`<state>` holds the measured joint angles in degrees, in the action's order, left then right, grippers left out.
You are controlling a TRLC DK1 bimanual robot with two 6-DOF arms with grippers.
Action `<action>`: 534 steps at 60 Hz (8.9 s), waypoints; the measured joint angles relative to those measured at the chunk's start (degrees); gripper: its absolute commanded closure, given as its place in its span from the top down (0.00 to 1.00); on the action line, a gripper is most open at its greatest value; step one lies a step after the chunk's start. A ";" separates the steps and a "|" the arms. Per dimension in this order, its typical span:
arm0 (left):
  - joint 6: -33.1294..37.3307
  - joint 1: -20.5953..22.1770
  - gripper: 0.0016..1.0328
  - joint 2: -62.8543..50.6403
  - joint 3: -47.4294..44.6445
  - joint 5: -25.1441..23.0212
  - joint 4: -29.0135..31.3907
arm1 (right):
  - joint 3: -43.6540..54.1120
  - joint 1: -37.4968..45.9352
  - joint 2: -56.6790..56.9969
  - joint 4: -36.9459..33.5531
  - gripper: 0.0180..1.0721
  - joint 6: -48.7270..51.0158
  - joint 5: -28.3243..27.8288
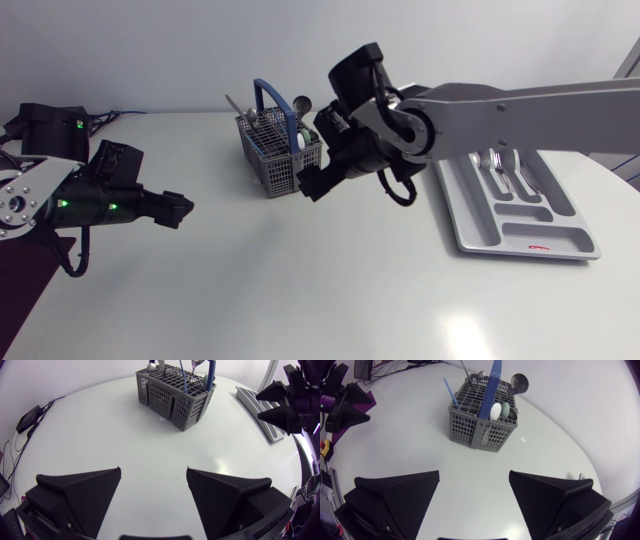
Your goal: Unload the cutlery basket into the drawer organizer.
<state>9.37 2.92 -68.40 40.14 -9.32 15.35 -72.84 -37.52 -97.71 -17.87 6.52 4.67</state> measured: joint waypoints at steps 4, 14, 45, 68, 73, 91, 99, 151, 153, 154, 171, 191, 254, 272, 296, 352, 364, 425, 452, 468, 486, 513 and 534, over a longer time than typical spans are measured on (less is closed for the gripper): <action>0.46 -1.09 0.93 -0.81 -0.02 -0.87 -1.22 | -4.04 0.00 -2.60 0.02 0.95 0.15 -0.17; 1.42 -1.62 0.93 -1.68 -0.02 -1.22 -4.61 | -13.59 0.00 -8.48 0.09 0.89 -0.09 -2.14; 2.71 -0.33 0.90 -1.40 -2.08 -1.38 -8.24 | -31.58 1.90 -23.06 0.04 0.54 -0.94 -2.91; 2.78 -0.33 0.90 -1.20 -2.97 -1.38 -9.86 | -33.77 1.90 -25.62 1.60 0.16 -0.98 -2.32; 2.78 -0.33 0.88 -0.96 -2.97 -1.38 -9.84 | -31.71 1.90 -24.59 3.41 0.16 -2.51 -3.04; 2.75 1.25 0.88 -0.24 -2.91 -2.08 -9.22 | -17.44 0.04 -13.55 4.39 0.17 -3.06 -3.34; 2.75 3.82 0.88 -0.22 -2.91 -2.25 -9.20 | -11.56 -0.76 -8.48 4.11 0.17 -3.06 -3.37; 10.78 16.41 0.70 3.26 -6.78 -16.22 -20.11 | 16.81 -2.14 26.16 2.82 0.96 2.75 -4.90; 11.21 16.41 0.70 2.08 -6.78 -16.22 -21.22 | 17.38 -1.97 26.56 2.84 0.96 2.78 -4.90; 11.34 16.41 0.70 1.51 -6.78 -16.20 -21.64 | 17.66 -1.73 26.77 2.84 0.96 2.78 -4.94; 12.85 16.63 0.48 -4.22 -6.78 -16.17 -27.32 | 20.59 0.26 29.48 2.84 0.96 2.95 -5.75; 12.98 18.45 0.27 -7.96 -6.69 -16.22 -29.90 | 24.11 2.01 30.75 3.52 0.96 3.43 -6.14; 11.93 19.45 0.03 -12.66 1.77 -18.23 -22.29 | 26.58 4.63 33.35 4.85 0.96 4.26 -7.06; 12.22 19.54 0.03 -7.34 6.03 -17.84 -11.76 | 26.58 4.52 33.35 4.85 0.96 5.16 -7.06; 13.00 18.97 0.03 4.96 12.02 -17.84 1.42 | 24.37 -0.79 33.29 4.76 0.96 5.77 -6.95; 8.90 15.61 0.03 14.36 14.82 -31.85 11.58 | 16.44 -16.44 27.82 2.89 0.47 12.41 -10.49; 8.09 15.61 0.03 14.36 14.64 -34.03 11.58 | 16.26 -16.63 25.57 3.08 0.39 13.51 -10.47; 0.07 10.16 0.85 14.53 16.59 -35.21 6.05 | 18.43 -16.79 28.65 1.88 0.06 15.87 -10.49; 9.42 -3.45 0.85 16.55 9.42 -40.26 -2.29 | 20.00 -6.75 42.51 -7.78 0.06 15.58 -10.23; 22.43 -5.81 0.85 6.56 5.64 -40.37 -5.46 | 20.46 10.21 43.45 -8.96 0.06 14.45 -13.25; 30.51 -5.79 0.85 -3.50 6.27 -40.98 -7.96 | 19.54 25.18 33.75 -8.96 0.06 10.99 -16.26; 37.99 -3.52 0.84 -12.41 10.29 -41.03 -7.93 | 11.61 38.53 14.93 -8.94 0.06 3.48 -16.68; 40.26 -3.10 0.84 -14.78 11.69 -41.03 -7.96 | 5.88 41.75 1.84 -9.22 0.06 -0.61 -13.81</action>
<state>49.63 -0.19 -83.18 51.83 -50.35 7.40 -66.96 4.23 -95.88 -27.09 5.91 -9.15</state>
